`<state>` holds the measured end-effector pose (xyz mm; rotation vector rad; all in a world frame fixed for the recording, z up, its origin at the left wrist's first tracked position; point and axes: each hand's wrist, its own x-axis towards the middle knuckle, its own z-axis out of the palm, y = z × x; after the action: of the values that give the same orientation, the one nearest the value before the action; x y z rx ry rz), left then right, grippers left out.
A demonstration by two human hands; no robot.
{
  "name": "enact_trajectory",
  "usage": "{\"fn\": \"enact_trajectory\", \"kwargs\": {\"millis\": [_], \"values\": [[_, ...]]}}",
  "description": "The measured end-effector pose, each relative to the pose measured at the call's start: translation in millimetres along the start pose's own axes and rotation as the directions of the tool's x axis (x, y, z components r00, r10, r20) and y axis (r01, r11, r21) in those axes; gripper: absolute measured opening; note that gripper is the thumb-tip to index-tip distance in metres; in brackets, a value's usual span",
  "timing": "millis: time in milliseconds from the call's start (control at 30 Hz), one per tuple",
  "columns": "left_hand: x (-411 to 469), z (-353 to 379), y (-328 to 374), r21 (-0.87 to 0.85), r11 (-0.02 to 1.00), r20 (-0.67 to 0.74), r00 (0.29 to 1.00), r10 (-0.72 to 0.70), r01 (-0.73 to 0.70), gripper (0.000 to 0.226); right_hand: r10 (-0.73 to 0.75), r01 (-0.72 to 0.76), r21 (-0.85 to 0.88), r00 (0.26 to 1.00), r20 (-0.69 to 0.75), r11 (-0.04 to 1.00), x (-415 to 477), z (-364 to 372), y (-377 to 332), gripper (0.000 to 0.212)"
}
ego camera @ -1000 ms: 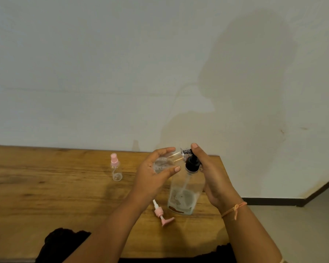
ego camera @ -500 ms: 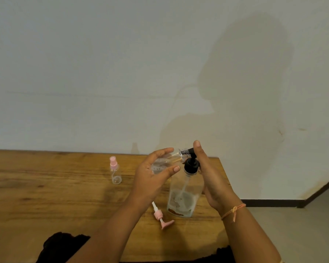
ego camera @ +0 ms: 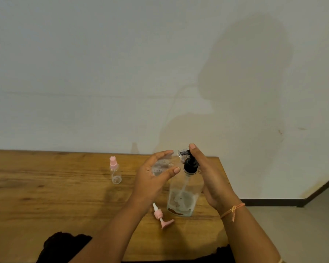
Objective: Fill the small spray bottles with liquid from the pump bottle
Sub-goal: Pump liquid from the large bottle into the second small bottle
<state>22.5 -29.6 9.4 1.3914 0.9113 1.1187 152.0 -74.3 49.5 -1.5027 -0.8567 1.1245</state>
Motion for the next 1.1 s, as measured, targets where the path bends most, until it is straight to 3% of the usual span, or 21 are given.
{"fn": "enact_trajectory", "kwargs": {"millis": [133,333,567,833,1100], "values": [[1.1,0.8,0.1,0.015,1.000,-0.007,1.000,0.009,-0.009,0.041,0.002,-0.001,-0.008,1.000,0.030,1.000,-0.1,-0.5,-2.7,0.043],[-0.4,0.5,-4.2,-0.005,1.000,0.010,1.000,-0.018,0.018,0.044,0.021,-0.021,-0.005,1.000,-0.005,1.000,1.7,0.0,0.1,0.025],[-1.2,1.2,-6.2,-0.050,0.998,0.024,0.999,-0.039,0.040,0.045,0.005,-0.005,-0.045,1.000,-0.001,0.999,-0.1,3.2,-2.8,0.023],[1.0,2.1,-3.6,-0.085,0.996,0.021,1.000,-0.011,0.013,0.044,-0.022,0.023,-0.035,0.999,0.024,0.999,1.9,-1.2,-1.2,0.040],[1.3,1.3,-6.9,-0.072,0.997,0.026,0.999,-0.021,0.023,0.044,-0.022,0.022,-0.058,1.000,-0.003,0.998,2.6,1.8,-0.9,0.024]]}}
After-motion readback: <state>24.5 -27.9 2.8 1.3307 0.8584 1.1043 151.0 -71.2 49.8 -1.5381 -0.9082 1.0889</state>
